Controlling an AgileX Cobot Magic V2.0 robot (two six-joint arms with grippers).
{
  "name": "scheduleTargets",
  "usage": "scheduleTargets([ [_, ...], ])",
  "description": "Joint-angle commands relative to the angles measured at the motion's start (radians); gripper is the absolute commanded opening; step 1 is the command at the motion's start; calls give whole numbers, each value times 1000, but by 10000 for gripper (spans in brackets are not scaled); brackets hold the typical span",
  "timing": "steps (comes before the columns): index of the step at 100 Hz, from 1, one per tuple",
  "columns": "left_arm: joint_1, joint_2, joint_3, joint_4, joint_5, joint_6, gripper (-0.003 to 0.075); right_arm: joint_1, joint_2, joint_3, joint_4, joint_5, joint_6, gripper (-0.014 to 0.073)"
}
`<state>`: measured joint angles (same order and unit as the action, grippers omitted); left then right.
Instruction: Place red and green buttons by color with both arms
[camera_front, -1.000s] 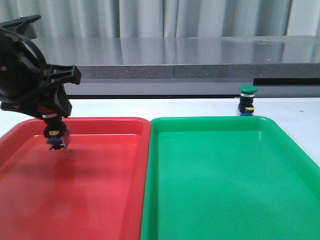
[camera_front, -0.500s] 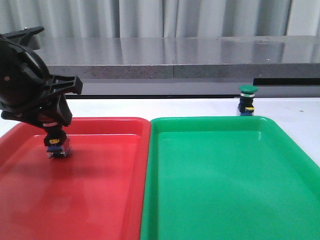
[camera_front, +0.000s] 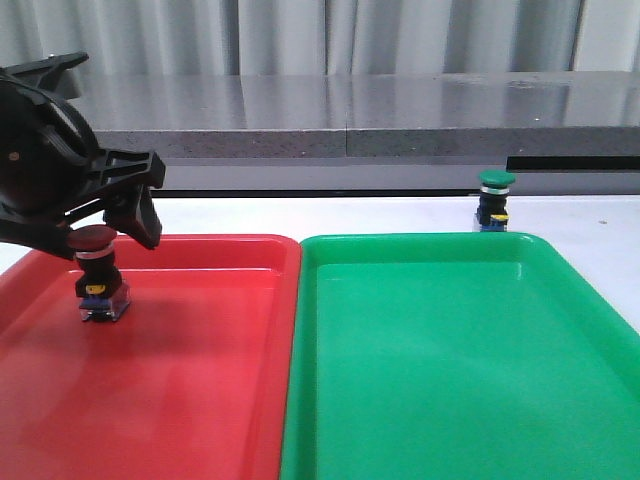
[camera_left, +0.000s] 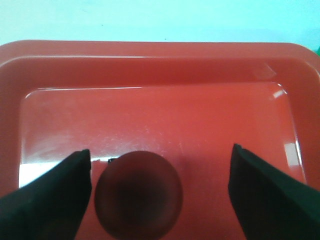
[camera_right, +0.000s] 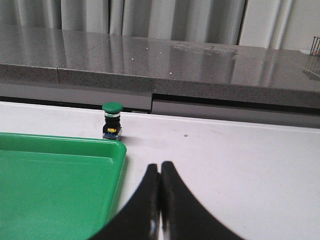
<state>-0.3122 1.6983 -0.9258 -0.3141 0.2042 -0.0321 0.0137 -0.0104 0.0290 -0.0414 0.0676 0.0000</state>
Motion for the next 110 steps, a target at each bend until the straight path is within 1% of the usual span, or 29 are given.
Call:
scheduleTargets([
  [1, -8, -60, -23, -14, -51, -8, 539, -6, -16, -16, 0, -88, -14, -67],
  [27, -2, -168, -25, 39, -67, -8, 538, -6, -16, -16, 0, -88, -14, -67],
  [44, 47, -276, -25, 60, -69, -8, 538, -6, -16, -16, 0, -88, -14, -67],
  [59, 100, -400, -25, 118, -59, -8, 538, -6, -16, -16, 0, -88, -14, -67],
  [74, 107, -524, -11, 182, -55, -8, 538, -6, -16, -16, 0, -88, -14, -67],
  [88, 107, -650, 72, 186, -99, -6, 538, -6, -16, -16, 0, -88, -14, -67],
  [110, 107, -883, 288, 186, -154, -6, 538, -6, -16, -16, 0, -88, -14, -67],
])
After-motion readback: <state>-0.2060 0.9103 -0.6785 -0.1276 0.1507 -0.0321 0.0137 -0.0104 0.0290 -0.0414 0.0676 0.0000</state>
